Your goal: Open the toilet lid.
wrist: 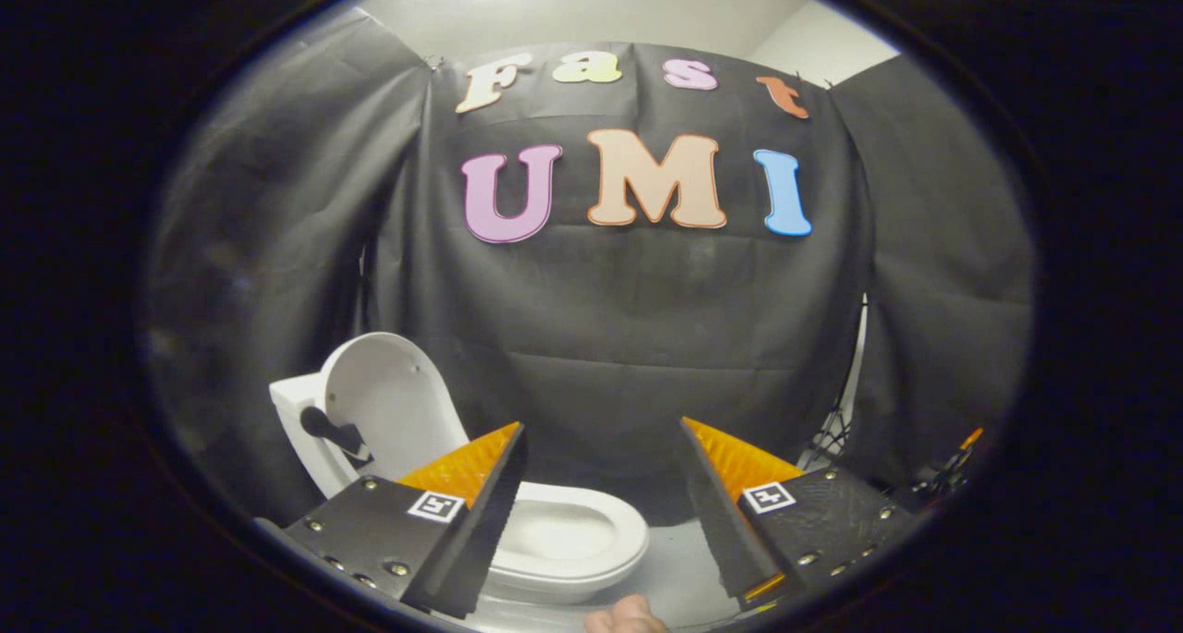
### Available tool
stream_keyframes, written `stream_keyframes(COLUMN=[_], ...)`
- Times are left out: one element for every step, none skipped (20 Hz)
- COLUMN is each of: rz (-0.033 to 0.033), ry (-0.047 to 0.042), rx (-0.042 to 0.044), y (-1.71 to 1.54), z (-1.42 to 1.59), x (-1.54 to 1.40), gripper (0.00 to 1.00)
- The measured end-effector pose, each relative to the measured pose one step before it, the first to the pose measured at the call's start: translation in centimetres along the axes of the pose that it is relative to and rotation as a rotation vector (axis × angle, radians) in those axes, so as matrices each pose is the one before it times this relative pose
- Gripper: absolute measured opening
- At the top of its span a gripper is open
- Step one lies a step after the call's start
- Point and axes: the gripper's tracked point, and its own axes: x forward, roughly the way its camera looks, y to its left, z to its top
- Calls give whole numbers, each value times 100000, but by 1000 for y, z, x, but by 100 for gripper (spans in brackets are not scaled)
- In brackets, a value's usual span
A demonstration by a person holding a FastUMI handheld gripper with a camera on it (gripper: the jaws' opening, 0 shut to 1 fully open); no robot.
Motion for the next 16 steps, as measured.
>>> stream_keyframes(rz=[-768,-423,23,424,367,202,232,98,220,176,317,312,451,810,1147,989], ry=[-83,147,286,237,191,614,714,501,152,345,830,864,257,323,392,416], rx=[-714,-107,261,522,791,673,297,382,526,678,628,523,265,78,-165,-484], y=[-502,-330,-161,-26,-79,-52,-4,26,26,63,202,246,284,509,561,548], z=[2,-96,-96,-170,-156,-234,-286,-288,-116,-189,-271,-241,-107,-53,-162,-182], x=[-163,32,-83,-64,-129,164,-69,60,-58,81,7,-4,12,109,113,242], gripper=[94,94,94,94,94,94,94,94,94,94,94,94,94,94,94,94])
